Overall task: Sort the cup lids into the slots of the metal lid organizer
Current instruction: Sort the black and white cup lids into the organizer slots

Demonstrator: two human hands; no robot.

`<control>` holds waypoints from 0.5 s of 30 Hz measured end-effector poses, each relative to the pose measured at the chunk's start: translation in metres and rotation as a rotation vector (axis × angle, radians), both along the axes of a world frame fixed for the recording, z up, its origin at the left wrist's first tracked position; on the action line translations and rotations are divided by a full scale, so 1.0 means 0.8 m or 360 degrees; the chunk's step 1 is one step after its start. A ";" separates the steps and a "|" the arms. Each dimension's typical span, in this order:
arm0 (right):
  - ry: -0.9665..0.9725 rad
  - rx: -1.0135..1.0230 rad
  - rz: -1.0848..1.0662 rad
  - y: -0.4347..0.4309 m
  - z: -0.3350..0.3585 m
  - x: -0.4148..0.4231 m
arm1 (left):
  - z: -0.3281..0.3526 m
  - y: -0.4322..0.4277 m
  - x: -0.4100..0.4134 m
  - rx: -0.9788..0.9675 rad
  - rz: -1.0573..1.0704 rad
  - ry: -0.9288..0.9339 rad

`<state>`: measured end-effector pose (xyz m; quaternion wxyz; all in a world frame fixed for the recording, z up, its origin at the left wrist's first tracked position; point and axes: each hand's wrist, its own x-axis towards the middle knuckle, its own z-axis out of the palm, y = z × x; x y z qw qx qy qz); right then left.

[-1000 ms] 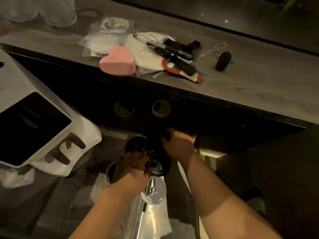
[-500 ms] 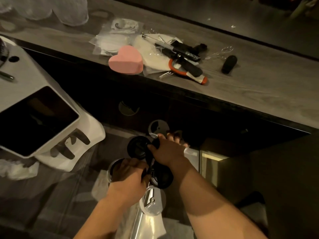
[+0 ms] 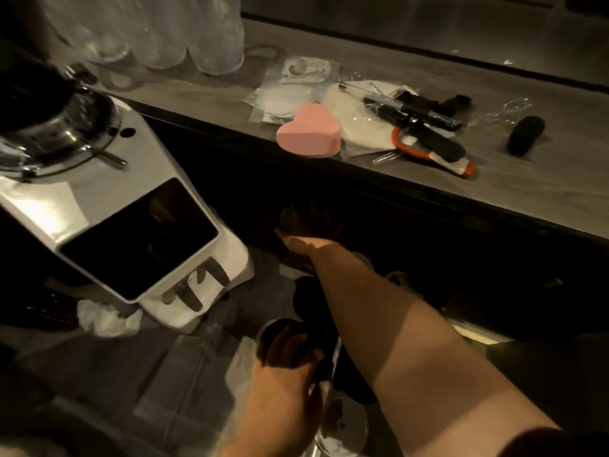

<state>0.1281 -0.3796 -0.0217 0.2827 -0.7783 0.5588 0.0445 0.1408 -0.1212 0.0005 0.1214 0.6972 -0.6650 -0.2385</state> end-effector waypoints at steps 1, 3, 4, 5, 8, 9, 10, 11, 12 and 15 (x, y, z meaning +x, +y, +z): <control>-0.0032 0.0091 0.0017 -0.006 -0.009 0.001 | -0.001 0.003 0.002 -0.0038 0.0017 -0.0032; -0.0054 0.0278 0.0100 0.000 -0.011 -0.007 | 0.000 0.006 0.004 -0.0021 0.0026 -0.0134; -0.0002 0.0321 0.0190 0.011 -0.008 -0.012 | 0.000 0.007 0.007 0.0022 0.0024 -0.0128; 0.0058 0.0340 0.0257 0.028 -0.001 -0.018 | 0.002 0.008 0.009 0.0035 0.0029 -0.0101; 0.0274 0.0289 0.0473 0.092 0.028 -0.040 | -0.001 0.006 0.013 0.0036 0.0005 -0.0073; 0.0300 0.0276 0.0536 0.110 0.037 -0.048 | -0.004 0.005 0.013 0.0068 -0.0001 -0.0086; 0.0297 0.0264 0.0585 0.124 0.043 -0.058 | -0.006 0.006 0.013 0.0083 0.0002 -0.0119; 0.0260 0.0220 0.0588 0.132 0.045 -0.068 | -0.007 0.006 0.013 0.0076 0.0008 -0.0142; 0.0207 0.0137 0.0547 0.137 0.048 -0.079 | -0.008 0.007 0.013 0.0064 0.0022 -0.0148; -0.0008 -0.0066 0.0243 0.111 0.052 -0.100 | -0.005 0.012 0.012 0.0029 0.0095 -0.0189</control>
